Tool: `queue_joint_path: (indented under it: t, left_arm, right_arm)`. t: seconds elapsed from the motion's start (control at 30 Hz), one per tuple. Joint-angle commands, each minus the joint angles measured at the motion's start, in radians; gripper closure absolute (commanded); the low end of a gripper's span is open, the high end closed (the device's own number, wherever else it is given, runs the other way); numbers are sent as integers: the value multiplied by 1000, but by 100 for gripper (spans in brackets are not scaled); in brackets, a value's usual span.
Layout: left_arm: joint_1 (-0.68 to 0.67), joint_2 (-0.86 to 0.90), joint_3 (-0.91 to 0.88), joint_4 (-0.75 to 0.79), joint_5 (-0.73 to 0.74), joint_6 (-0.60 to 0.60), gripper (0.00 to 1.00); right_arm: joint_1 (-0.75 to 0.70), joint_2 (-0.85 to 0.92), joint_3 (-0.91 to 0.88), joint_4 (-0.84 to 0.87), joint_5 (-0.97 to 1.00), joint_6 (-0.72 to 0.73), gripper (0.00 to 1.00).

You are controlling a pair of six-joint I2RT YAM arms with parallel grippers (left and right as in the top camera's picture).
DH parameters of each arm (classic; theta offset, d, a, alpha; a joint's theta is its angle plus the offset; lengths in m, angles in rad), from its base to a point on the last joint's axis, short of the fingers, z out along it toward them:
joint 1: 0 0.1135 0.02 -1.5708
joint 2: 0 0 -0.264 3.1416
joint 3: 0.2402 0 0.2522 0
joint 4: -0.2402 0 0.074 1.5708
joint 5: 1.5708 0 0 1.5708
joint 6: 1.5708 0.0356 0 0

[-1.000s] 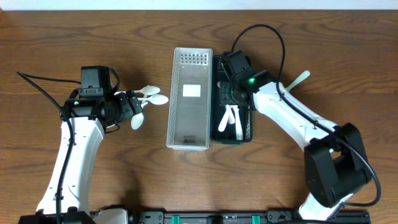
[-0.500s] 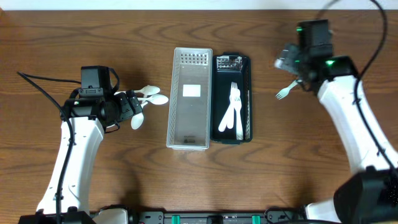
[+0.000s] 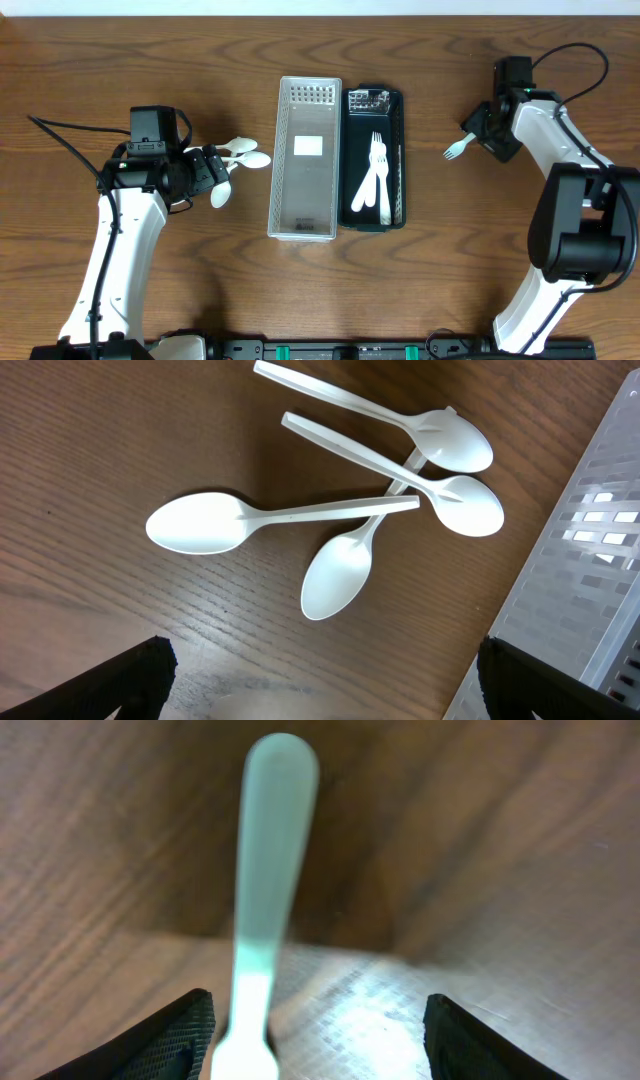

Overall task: Pack container
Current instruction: 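Grasp the last white fork with the right gripper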

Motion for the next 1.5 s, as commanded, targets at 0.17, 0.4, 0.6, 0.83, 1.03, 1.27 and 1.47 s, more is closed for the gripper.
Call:
queue_joint_path:
  t: [0.17, 0.4, 0.6, 0.83, 1.03, 1.27, 1.47]
  left_arm:
    - [5, 3, 15, -5, -2, 8, 2]
    - [5, 3, 15, -5, -1, 8, 2]
    - [5, 3, 15, -5, -1, 8, 2]
    - [5, 3, 15, -5, -1, 8, 2]
    - [5, 3, 15, -5, -1, 8, 2]
    - [5, 3, 15, -5, -1, 8, 2]
    - [5, 3, 15, -5, -1, 8, 2]
  right_arm:
    - [25, 10, 0, 82, -22, 42, 32]
    - [23, 59, 0, 42, -22, 87, 36]
    - [24, 64, 0, 20, 2, 87, 44]
    - [23, 68, 0, -43, 73, 49, 45]
    - [23, 68, 0, -79, 75, 45, 59]
    - [21, 61, 6, -129, 89, -18, 96]
    - [59, -67, 65, -187, 90, -126, 99]
